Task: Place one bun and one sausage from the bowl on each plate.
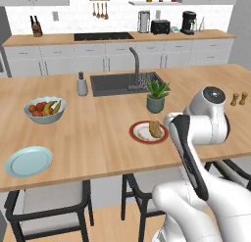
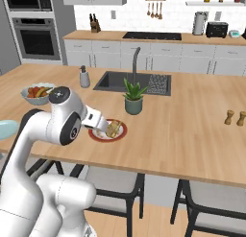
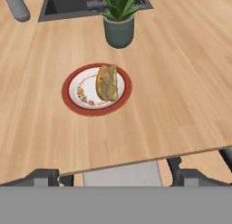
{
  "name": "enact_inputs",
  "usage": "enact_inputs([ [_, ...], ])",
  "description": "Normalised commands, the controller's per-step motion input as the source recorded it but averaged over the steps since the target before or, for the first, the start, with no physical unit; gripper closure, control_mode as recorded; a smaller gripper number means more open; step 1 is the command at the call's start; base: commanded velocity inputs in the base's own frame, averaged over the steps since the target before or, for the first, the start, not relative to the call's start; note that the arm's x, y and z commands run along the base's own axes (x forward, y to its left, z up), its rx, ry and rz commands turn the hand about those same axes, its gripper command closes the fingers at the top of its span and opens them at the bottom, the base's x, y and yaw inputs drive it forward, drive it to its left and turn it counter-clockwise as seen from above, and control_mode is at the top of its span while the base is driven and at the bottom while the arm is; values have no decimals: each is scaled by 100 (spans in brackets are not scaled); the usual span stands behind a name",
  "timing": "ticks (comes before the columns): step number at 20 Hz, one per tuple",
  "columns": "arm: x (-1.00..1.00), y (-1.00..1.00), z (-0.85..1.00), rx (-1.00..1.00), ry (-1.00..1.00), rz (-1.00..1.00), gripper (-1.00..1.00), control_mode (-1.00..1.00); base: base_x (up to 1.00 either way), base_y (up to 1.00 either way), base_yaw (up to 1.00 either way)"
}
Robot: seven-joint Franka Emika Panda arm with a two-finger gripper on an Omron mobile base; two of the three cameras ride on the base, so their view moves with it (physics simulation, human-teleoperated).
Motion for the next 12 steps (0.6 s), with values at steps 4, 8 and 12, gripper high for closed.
enact_inputs([
  [4,0,13,0,0,2,0,-100,100,0,0,0],
  [8,0,0,0,0,0,0,-100,100,-37,-45,-1],
  [12,0,0,0,0,0,0,-100,100,-46,-100,-5],
])
